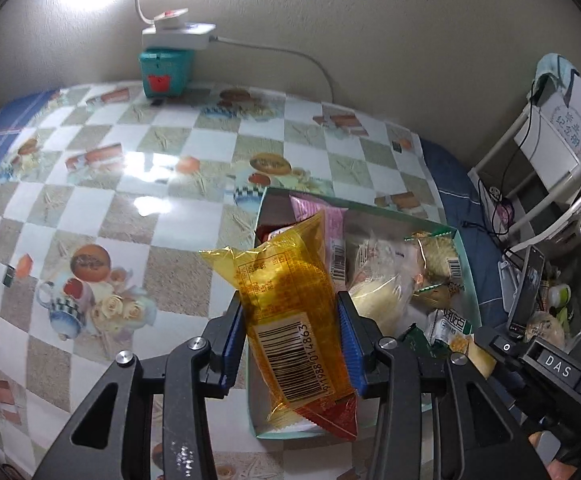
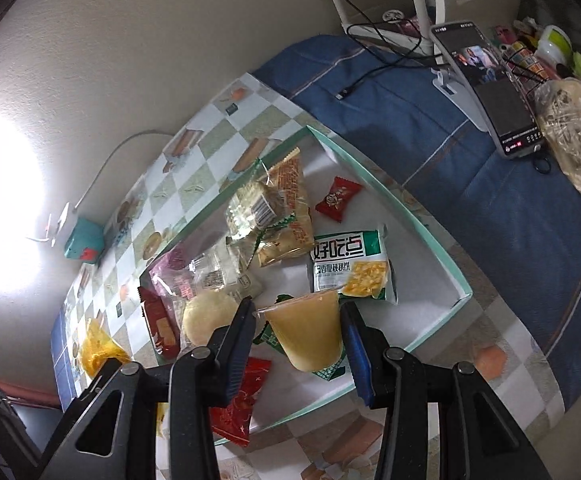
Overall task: Organize snacks
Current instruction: 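Lift both held snacks and carry them over the white tray, then open both grippers to drop the jelly cup and yellow bag into the tray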
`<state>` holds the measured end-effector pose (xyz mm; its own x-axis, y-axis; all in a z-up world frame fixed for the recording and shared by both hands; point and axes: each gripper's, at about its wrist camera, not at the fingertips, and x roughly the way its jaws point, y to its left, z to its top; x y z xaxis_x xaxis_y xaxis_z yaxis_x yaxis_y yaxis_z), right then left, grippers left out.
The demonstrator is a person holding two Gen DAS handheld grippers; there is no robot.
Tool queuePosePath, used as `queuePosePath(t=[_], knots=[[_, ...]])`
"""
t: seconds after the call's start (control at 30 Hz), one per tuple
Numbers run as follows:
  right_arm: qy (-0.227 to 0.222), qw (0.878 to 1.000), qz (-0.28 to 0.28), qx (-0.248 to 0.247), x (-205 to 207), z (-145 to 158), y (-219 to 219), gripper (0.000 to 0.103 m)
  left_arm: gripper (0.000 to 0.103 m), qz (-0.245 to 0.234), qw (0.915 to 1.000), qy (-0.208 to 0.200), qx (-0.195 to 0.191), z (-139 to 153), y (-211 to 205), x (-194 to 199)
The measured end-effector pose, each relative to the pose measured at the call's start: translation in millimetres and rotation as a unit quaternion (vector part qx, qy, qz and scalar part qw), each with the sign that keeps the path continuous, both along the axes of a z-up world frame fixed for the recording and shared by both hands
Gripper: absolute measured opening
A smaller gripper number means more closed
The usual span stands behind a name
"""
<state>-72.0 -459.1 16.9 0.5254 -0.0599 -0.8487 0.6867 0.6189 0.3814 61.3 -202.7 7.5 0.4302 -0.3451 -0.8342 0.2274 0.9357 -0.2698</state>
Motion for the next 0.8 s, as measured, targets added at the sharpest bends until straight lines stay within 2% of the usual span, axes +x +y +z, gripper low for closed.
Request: queuePosePath(t=[0.23,0.57,0.8], knots=[[0.020,1.000,0.018,0.012,10,-16,5,0.047,0.045,-0.003,1.0000,0.001,0.005,-12,-3,8],[0.038,0.999,0.031,0.016,17,-27,11,0.047,0.045,-0.040,0.9988,0.003,0.027,-26,-24,6],[0.052,0.998,0.042,0.018,22,-32,15,0.047,0.045,-0.060,0.9978,0.011,0.026,-29,-34,1]])
